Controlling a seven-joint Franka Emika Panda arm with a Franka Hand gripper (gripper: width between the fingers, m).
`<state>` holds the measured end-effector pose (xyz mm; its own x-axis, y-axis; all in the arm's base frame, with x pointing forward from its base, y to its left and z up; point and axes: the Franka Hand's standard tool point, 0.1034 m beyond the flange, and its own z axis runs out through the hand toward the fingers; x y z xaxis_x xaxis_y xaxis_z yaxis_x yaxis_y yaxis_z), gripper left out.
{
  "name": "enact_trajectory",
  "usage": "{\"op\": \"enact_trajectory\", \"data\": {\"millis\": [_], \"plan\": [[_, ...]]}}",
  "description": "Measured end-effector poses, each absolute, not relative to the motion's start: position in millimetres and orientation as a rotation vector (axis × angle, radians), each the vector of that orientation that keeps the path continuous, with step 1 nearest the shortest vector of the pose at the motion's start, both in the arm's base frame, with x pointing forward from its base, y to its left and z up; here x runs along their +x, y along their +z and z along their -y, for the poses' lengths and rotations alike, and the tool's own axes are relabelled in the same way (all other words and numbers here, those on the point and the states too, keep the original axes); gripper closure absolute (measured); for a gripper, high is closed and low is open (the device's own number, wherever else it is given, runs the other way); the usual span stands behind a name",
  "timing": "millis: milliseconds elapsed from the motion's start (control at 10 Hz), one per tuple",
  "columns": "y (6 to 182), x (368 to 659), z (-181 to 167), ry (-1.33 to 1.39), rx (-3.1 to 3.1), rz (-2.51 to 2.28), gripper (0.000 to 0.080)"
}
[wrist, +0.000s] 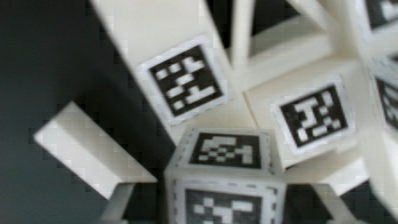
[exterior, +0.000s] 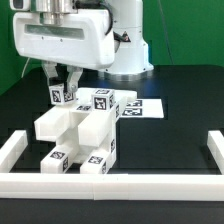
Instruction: Assemble chair
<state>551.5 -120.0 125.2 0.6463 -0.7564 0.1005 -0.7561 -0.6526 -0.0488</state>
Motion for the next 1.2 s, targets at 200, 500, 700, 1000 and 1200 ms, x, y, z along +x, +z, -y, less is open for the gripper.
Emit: {"op": "enact_trajectory", "data": {"millis": [200,500,700,1000,1200], "plan": [[125.3,552.1,117.9,-0.149,-2.639,-1.659,0.0518],[125.0,551.9,116.7,-0.133,-2.513,-1.811,0.0518],[125.2,551.9,117.2,-0.135,-2.538,-1.777,0.0231],[125.7,553.7,119.9,-0.156,-2.875,-1.211,0.0155],[123.5,553.3,114.2,-0.151,-2.965,-1.011,0.0151]]}}
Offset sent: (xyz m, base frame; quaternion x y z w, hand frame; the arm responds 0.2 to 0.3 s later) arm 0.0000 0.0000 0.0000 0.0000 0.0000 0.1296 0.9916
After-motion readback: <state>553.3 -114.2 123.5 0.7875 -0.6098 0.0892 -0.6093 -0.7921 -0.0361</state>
